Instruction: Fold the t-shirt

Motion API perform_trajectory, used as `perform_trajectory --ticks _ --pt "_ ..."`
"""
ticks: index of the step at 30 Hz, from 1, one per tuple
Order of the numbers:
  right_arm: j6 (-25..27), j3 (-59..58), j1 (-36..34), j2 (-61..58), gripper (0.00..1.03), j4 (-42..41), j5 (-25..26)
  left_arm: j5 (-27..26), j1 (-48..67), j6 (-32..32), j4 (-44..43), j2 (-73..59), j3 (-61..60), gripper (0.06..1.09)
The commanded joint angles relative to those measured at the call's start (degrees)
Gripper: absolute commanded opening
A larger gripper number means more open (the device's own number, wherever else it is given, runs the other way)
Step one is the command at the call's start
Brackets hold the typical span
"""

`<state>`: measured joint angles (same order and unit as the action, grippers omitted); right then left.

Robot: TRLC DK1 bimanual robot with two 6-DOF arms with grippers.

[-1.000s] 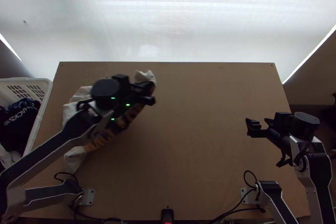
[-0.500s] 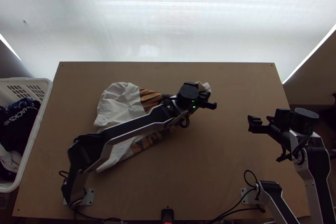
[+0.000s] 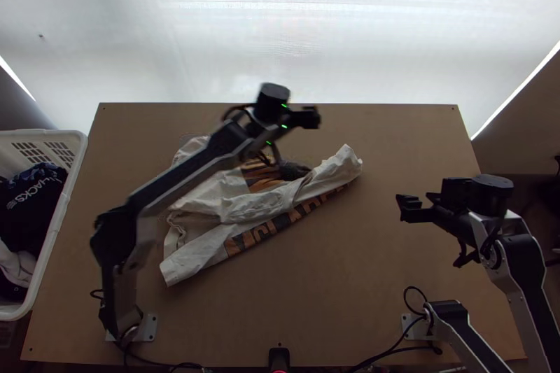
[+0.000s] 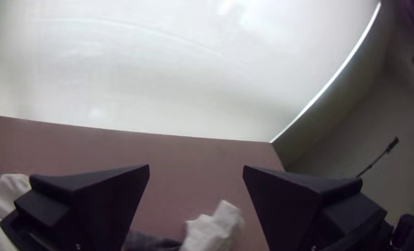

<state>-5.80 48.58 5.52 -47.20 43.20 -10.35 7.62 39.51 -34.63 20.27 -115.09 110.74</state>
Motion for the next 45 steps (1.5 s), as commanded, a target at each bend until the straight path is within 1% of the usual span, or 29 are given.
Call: perform_trajectory --ticks 1,2,3,5,6,8,11,14,17,21,25,32,33,35,41,43,45 --pt "-2.81 3.10 11.27 -6.59 0.99 4.08 -1.78 0.03 -13.75 2.73 10.93 13.75 -12.56 1.04" --pt "-2.81 3.63 12.76 -8.87 0.98 4.79 -3.63 0.03 -14.63 3.96 10.14 16.65 -16.61 1.04" --pt "-2.81 4.16 14.34 -11.69 0.96 6.02 -5.73 0.12 -15.60 5.10 9.08 19.20 -20.39 1.04" --pt "-2.81 5.30 17.60 -16.78 0.95 8.22 -10.48 0.12 -16.74 5.89 7.41 24.30 -27.15 1.04" --pt "-2.72 5.92 19.35 -18.54 0.94 8.48 -11.27 0.03 -17.09 6.68 7.33 26.41 -29.70 1.04" --pt "-2.20 7.85 23.66 -22.41 0.95 9.18 -11.27 0.12 -17.80 7.65 7.33 30.10 -34.19 1.04" --pt "-1.58 11.89 27.70 -28.65 0.94 9.53 -11.36 0.03 -19.38 8.35 7.33 35.72 -39.28 1.04" --pt "-0.09 16.37 31.40 -34.36 0.94 9.62 -11.45 -0.06 -20.70 8.79 7.33 40.38 -43.06 1.04" --pt "0.53 21.74 33.15 -40.34 0.93 9.62 -11.45 -0.06 -22.10 10.81 7.41 44.25 -46.40 1.04" --pt "0.27 31.14 34.82 -49.39 0.93 10.24 -12.68 -0.06 -24.65 11.52 7.68 46.97 -48.78 1.04" --pt "0.00 40.72 37.28 -58.62 0.93 13.93 -15.05 -0.15 -26.50 12.84 7.68 48.38 -50.36 1.04" --pt "0.71 50.39 39.74 -68.55 0.92 14.02 -15.23 -1.20 -28.52 14.42 7.68 49.78 -50.97 1.04" --pt "0.71 51.18 39.83 -69.52 0.92 14.02 -15.23 -1.29 -28.87 14.94 7.68 49.87 -50.97 1.04" --pt "0.71 52.41 39.74 -71.01 0.88 14.02 -15.23 -1.46 -29.57 15.91 7.76 50.22 -50.88 1.04" --pt "1.14 55.66 39.48 -73.91 0.88 14.02 -15.23 -3.13 -33.00 17.41 8.03 50.66 -50.97 1.04" --pt "2.46 57.33 40.54 -74.26 0.88 14.02 -15.23 -3.22 -33.44 17.41 8.12 50.66 -50.97 1.04" --pt "5.54 59.09 42.21 -74.18 0.88 14.02 -14.96 -3.22 -33.88 17.41 8.12 50.66 -51.24 1.04"
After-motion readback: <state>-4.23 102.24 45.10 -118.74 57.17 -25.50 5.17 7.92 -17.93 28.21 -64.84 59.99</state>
